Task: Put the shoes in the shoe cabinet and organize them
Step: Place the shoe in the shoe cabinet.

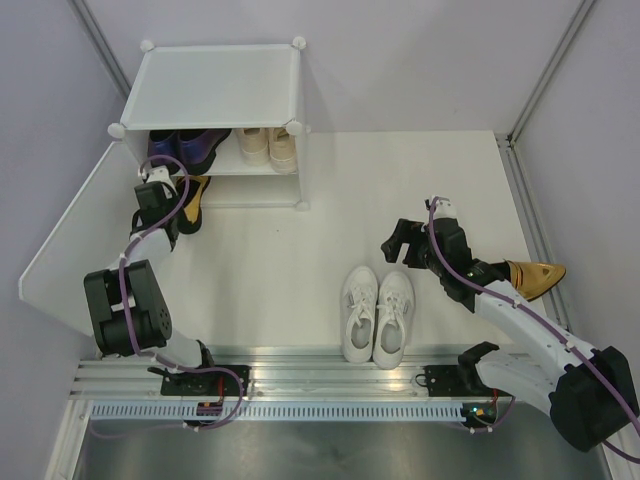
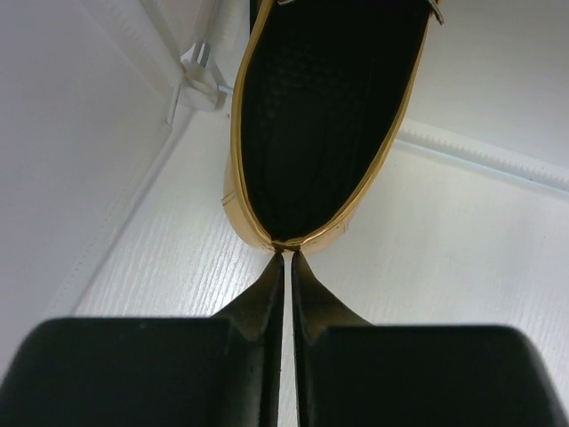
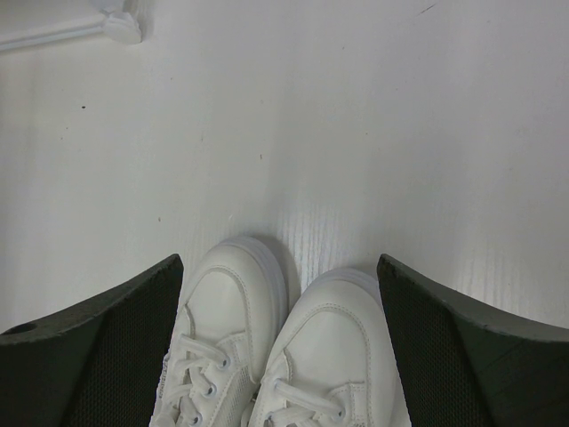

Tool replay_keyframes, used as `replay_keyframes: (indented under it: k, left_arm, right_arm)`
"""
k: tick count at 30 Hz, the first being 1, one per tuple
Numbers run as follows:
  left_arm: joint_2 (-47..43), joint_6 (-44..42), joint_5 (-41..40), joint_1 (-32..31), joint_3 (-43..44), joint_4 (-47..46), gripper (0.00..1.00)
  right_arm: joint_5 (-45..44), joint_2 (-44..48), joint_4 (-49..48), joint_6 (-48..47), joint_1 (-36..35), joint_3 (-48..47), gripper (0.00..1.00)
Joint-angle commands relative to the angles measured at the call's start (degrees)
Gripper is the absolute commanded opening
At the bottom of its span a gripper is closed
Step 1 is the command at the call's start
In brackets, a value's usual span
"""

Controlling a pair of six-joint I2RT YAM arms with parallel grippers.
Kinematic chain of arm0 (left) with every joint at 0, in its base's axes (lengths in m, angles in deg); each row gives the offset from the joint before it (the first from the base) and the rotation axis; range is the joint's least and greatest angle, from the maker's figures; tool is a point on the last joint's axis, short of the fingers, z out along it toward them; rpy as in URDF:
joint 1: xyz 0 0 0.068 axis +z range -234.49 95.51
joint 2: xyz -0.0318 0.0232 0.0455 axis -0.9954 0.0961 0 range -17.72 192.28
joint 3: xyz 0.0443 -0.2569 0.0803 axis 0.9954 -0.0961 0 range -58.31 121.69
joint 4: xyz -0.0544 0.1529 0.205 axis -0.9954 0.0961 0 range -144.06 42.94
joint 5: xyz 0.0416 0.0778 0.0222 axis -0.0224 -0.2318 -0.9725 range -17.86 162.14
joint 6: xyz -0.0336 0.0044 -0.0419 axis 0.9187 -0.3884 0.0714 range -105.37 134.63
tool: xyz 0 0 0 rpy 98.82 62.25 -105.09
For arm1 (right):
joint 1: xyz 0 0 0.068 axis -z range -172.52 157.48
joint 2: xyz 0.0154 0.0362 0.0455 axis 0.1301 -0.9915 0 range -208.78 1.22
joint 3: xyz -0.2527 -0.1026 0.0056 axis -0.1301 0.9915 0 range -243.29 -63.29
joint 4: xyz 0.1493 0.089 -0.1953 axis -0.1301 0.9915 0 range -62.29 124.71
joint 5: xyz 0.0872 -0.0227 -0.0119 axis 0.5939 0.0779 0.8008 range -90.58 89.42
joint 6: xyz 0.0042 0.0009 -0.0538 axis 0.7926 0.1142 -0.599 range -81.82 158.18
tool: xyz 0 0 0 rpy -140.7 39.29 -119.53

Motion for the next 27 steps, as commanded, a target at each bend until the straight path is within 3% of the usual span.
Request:
replay_keyframes:
  k: [1, 6, 9, 10, 12, 18, 27]
  left_arm:
    - [1.26, -1.71, 2.47, 0.0, 3.0, -3.93, 0.06]
    - [1.7, -1.36, 4.05, 0.0, 3.44, -3.84, 0.04]
    - [1.7, -1.01, 2.56, -0.09, 3.01, -3.32, 0.31]
    - [1.44, -1.01, 2.04, -0.09, 2.48, -3.58, 0.49]
    - [1.35, -1.36, 0.9, -0.09, 0.63, -5.06, 0.63]
    - [1.97, -1.89, 0.71, 0.0, -0.43, -6.3, 0.77]
    - [2.84, -2.5, -3.85, 0.0, 1.59, -3.49, 0.78]
  right_arm:
    - [-1.24, -0.19, -2.12, -0.97, 0.16, 0.05, 0.93]
    - [-1.15, -0.01, -2.12, -0.88, 0.16, 0.22, 0.93]
    - [-1.15, -0.01, -2.12, -0.88, 0.16, 0.22, 0.93]
    - [-0.98, -0.1, -2.03, -0.97, 0.16, 0.22, 0.93]
    - [-0.71, -0.1, -2.03, -0.88, 0.16, 0.13, 0.93]
    - [-0.71, 0.25, -2.12, -0.88, 0.16, 0.22, 0.93]
    - [-0.1, -0.37, -2.38, -0.79, 0.16, 0.04, 0.93]
